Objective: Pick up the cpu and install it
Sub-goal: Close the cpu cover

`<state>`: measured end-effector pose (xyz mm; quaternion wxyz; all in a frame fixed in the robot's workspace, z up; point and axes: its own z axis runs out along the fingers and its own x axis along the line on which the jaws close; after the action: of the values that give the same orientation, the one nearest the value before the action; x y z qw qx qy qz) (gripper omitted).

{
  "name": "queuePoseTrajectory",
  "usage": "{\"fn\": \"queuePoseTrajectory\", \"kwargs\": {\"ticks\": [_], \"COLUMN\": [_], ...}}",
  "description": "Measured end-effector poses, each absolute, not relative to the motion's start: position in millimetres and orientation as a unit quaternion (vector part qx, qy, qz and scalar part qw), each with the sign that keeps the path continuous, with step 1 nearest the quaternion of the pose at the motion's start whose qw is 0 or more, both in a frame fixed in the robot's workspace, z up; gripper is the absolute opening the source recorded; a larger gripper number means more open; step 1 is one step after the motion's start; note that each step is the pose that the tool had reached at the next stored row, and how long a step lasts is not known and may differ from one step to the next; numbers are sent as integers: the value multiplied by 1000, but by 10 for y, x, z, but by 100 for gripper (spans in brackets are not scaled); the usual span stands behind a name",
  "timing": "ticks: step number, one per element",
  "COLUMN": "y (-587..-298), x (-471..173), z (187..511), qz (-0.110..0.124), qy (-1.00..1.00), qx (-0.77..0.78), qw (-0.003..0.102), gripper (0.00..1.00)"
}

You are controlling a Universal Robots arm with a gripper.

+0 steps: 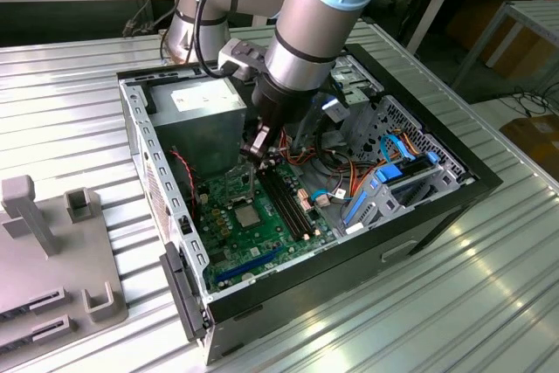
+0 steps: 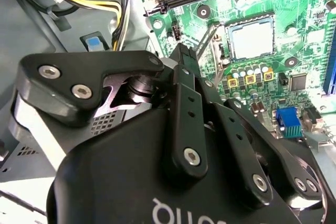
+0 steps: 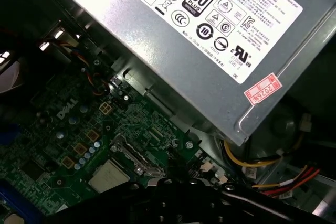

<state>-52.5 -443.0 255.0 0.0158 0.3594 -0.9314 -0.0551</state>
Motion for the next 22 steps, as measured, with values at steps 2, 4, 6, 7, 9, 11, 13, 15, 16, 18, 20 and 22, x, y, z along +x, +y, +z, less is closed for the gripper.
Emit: {"fn": "queuePoseTrajectory", "kwargs": {"ticks": [2, 4, 6, 7, 9, 11, 13, 15, 16, 18, 20, 22], "y": [-4432, -4437, -4446, -4450, -4454, -4457, -4459, -4461, -4462, -4463, -4464, -4468], "x": [-525, -526, -528, -529, -532, -533, -532, -533, -533, -532, -533, -532], "z": [2555, 2559, 2559, 2559, 2560, 2559, 2560, 2562, 2564, 2568, 2573, 2576], "qz": [-55, -53, -52, -52, -51, -51, -51, -51, -51, -51, -51, -51], "qy": [-930, -929, -926, -925, -924, -923, -923, -923, -923, -923, -923, -923], "qx": [363, 367, 373, 376, 380, 380, 380, 380, 380, 380, 380, 380], "qw": [14, 13, 10, 9, 8, 8, 8, 8, 8, 8, 8, 8], "gripper": [11, 11, 11, 11, 11, 11, 11, 11, 11, 11, 11, 11]}}
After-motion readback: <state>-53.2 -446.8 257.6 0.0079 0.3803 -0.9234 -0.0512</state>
